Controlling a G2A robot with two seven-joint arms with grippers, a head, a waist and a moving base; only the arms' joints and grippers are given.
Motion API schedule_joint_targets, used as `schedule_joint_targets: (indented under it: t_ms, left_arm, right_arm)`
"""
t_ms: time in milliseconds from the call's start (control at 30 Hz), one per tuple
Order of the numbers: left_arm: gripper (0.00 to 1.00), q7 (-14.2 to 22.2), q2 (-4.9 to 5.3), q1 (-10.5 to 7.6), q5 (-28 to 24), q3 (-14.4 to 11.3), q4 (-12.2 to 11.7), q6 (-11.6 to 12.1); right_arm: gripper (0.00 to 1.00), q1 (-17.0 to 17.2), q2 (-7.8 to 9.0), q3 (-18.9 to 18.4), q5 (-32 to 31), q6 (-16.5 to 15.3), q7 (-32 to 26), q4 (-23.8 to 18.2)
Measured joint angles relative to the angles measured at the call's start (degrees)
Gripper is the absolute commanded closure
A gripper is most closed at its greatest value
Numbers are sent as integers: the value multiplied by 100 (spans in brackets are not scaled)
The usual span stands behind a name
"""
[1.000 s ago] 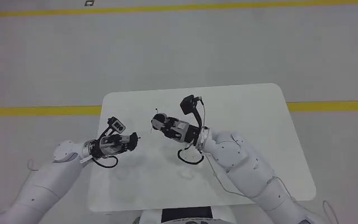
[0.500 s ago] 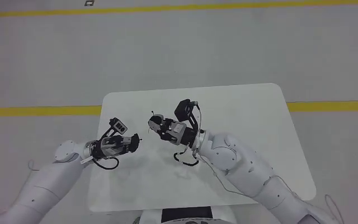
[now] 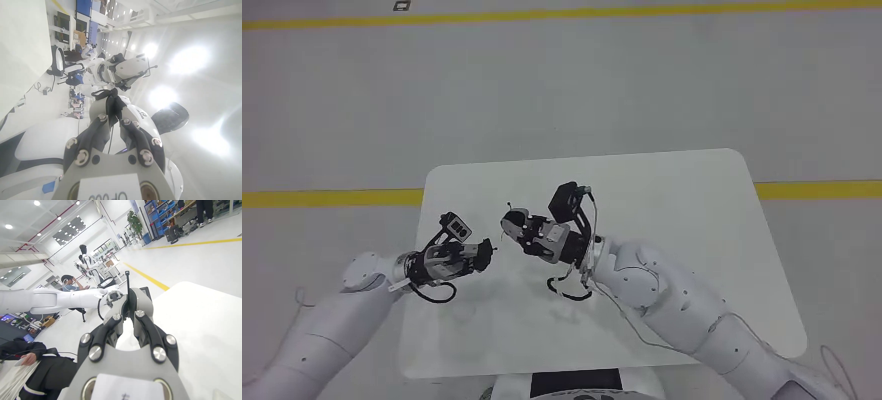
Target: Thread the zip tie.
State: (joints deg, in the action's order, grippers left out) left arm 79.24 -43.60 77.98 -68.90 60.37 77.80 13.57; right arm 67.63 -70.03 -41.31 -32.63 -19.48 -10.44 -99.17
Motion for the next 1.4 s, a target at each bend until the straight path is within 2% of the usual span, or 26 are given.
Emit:
schedule_joint_targets:
  t_ms: [367, 600, 1400]
  left_arm:
    - [100, 41, -84, -5, -17, 54, -40, -35]
    - [100, 41, -85, -5, -14, 55, -40, -36]
    - [100, 41, -85, -5, -14, 55, -40, -36]
  right_arm:
    - [100, -83, 53, 117, 16, 2, 165, -21]
    - [100, -6, 33, 109, -145, 0, 167, -92]
    - [100, -129, 43, 286, -51, 0, -28, -36]
